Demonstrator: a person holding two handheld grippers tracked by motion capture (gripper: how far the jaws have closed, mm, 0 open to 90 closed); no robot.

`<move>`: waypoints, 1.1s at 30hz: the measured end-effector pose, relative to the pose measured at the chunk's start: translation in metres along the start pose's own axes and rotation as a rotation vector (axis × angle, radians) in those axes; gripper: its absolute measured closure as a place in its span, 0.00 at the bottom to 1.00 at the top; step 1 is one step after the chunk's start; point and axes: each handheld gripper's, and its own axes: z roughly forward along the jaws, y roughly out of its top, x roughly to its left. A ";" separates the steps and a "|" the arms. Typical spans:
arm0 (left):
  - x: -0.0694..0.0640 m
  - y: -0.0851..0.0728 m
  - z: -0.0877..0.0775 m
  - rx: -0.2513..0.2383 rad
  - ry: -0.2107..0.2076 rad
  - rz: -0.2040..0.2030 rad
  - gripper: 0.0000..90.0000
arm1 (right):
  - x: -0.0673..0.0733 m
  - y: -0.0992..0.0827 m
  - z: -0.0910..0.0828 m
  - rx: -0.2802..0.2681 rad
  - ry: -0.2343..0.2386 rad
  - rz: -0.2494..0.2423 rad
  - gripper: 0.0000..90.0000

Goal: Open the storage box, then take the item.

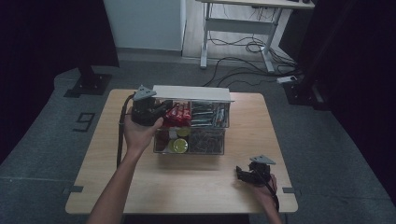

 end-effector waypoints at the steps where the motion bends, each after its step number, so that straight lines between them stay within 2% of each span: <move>1: 0.000 0.000 0.000 -0.001 0.001 0.000 1.00 | 0.000 0.000 0.000 0.000 0.000 0.000 0.18; 19: -0.001 0.003 0.002 0.000 0.008 0.001 1.00 | 0.000 0.000 0.000 0.000 -0.001 0.000 0.18; 25: -0.002 0.003 0.003 0.003 0.008 0.004 1.00 | -0.001 -0.001 -0.002 -0.016 -0.002 0.002 0.27; 27: -0.002 0.003 0.003 0.001 0.008 0.005 1.00 | -0.001 0.000 -0.004 -0.030 -0.007 -0.005 0.30; 33: -0.004 0.004 0.005 0.005 0.003 0.008 1.00 | 0.004 0.016 -0.030 -0.133 0.040 0.011 0.37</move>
